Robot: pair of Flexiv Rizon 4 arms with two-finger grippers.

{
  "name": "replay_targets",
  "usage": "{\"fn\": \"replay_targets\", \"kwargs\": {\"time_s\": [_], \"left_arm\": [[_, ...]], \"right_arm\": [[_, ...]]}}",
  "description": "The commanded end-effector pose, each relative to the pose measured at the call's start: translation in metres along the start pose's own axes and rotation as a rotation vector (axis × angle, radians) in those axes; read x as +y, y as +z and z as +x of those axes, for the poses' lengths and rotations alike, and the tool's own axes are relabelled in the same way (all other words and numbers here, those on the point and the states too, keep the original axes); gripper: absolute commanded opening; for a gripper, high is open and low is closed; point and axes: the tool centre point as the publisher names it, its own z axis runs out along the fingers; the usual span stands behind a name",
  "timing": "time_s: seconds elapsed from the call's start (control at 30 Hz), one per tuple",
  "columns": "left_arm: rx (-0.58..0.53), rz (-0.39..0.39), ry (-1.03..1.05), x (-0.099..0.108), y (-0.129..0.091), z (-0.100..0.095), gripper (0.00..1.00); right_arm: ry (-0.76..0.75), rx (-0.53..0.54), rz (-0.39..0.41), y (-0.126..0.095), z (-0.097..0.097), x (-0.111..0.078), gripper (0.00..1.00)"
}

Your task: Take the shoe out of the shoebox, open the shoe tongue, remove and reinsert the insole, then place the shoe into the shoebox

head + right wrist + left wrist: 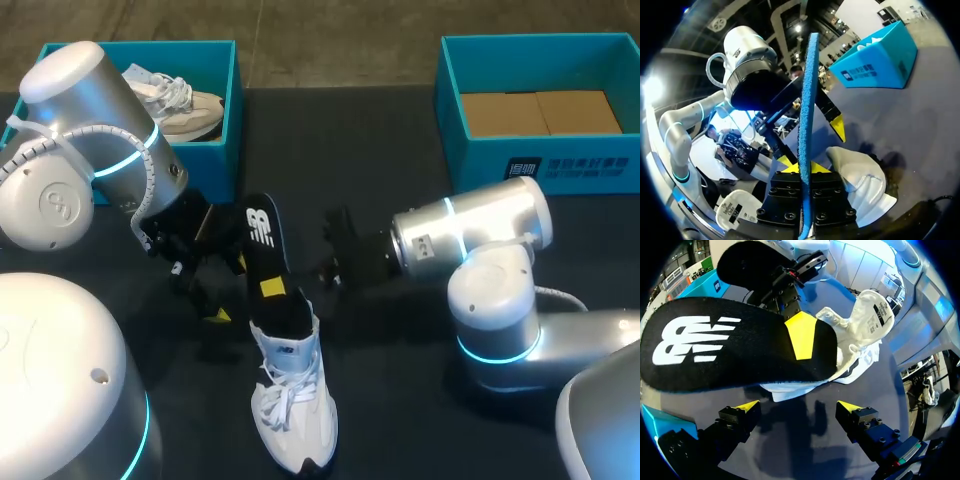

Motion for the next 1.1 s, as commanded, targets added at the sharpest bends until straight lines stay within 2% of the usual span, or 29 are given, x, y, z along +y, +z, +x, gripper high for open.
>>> {"fn": "replay_targets", "kwargs": {"time_s": [0.03, 0.8, 1.07, 1.1], "left_arm": [[-0.001, -0.002, -0.001, 0.000, 0.000, 0.000, 1.00], [-0.001, -0.002, -0.001, 0.000, 0.000, 0.000, 1.00], [-0.001, -0.002, -0.001, 0.000, 0.000, 0.000, 1.00], [-0.001, -0.002, -0.001, 0.000, 0.000, 0.000, 1.00]], "right_arm": [[-0.006, 0.006, -0.038, -0.002, 0.002, -0.013, 0.00], [0.047, 0.008, -0.049, 0.002, 0.003, -0.043, 0.00], [0.028, 0.011, -0.052, 0.001, 0.007, -0.038, 0.00], [0.023, 0.014, -0.050, 0.001, 0.008, -0.036, 0.13]]}}
